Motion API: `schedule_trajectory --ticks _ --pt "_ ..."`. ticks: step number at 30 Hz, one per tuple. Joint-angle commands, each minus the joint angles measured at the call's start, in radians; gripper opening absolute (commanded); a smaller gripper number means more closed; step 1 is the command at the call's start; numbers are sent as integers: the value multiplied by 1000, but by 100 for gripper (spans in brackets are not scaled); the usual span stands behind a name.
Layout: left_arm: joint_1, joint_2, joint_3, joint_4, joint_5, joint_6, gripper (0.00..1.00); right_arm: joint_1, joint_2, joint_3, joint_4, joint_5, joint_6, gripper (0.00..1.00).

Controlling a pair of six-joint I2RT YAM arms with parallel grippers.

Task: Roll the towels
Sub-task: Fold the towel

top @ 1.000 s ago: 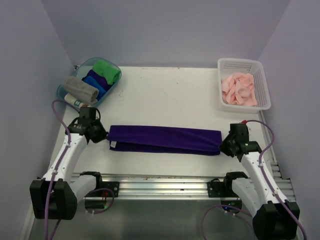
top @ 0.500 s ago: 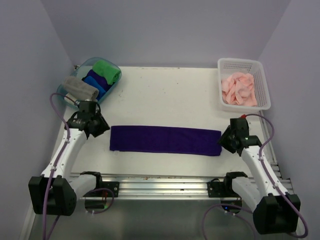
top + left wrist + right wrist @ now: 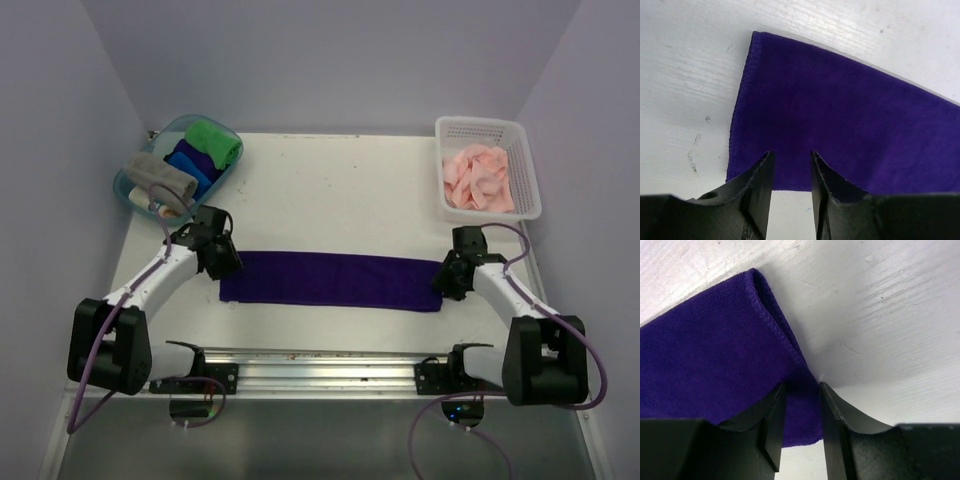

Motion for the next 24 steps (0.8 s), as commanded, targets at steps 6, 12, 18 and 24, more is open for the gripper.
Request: schedule_trajectory --ticks 6,12,18,24 --pt "2 107 -53 129 -24 -35 36 -9 48 -22 95 -18 -4 35" --pt "2 121 -55 130 -24 -35 36 -11 0 -21 52 28 -5 59" --pt "2 125 -50 132 -24 -32 36 -9 15 -21 58 2 -5 50" --pt "2 127 -59 140 -15 -29 36 -9 39 -35 92 -49 -4 14"
